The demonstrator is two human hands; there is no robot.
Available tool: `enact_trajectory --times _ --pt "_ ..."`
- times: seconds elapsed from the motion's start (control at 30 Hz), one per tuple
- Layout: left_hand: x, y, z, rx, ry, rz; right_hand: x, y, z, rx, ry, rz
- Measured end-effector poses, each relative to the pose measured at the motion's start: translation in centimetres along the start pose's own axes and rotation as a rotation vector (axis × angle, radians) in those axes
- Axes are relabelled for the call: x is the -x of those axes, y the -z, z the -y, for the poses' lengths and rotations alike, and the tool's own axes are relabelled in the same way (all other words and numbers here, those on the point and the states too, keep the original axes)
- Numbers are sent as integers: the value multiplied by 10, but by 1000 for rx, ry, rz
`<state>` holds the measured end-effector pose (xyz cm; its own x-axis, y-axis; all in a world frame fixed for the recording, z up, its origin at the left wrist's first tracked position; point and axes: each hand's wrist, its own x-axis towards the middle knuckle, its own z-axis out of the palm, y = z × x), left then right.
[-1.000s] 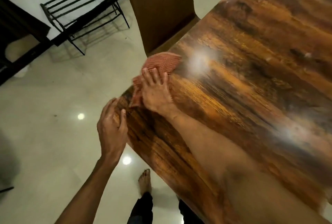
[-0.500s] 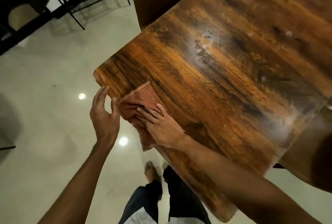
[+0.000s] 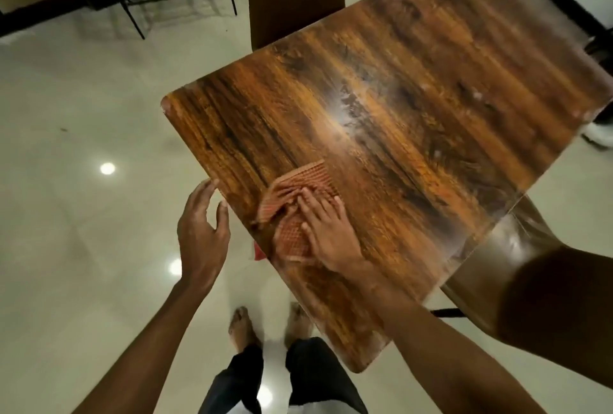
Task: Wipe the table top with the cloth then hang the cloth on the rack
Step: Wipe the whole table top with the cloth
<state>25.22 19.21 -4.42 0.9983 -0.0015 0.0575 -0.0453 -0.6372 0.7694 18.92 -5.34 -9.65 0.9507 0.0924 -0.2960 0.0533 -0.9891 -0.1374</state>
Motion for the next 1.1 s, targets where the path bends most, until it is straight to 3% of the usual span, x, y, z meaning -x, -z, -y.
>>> enact_trajectory --times 0.13,0.27,0.33,0.5,0.57,0.7,0.83,0.9,1.0,1.1 --pt "24 -10 -16 3 32 -42 6 8 -39 -30 -178 4" --pt "48 -49 -55 -36 52 -32 30 -9 -48 -10 56 0" --pt "57 -72 -75 -71 59 -35 35 -6 -99 -6 111 -6" --pt "86 -142 -131 -43 46 10 55 15 -294 -60 -193 -93" --pt "94 -159 -143 -43 44 30 63 21 -332 -111 -234 -108" --pt "116 -173 -156 -52 62 12 93 -8 -276 8 -174 -97" --pt "141 -160 -156 -84 107 -44 138 -34 -243 25 199 -61" --pt "152 -151 -151 -105 139 -69 134 -27 -275 0 156 -91" --pt "177 -129 -136 -125 194 -134 136 -23 -304 -65 -70 -95" --pt "202 -112 -122 -98 263 -194 152 -33 -266 -66 -151 -137"
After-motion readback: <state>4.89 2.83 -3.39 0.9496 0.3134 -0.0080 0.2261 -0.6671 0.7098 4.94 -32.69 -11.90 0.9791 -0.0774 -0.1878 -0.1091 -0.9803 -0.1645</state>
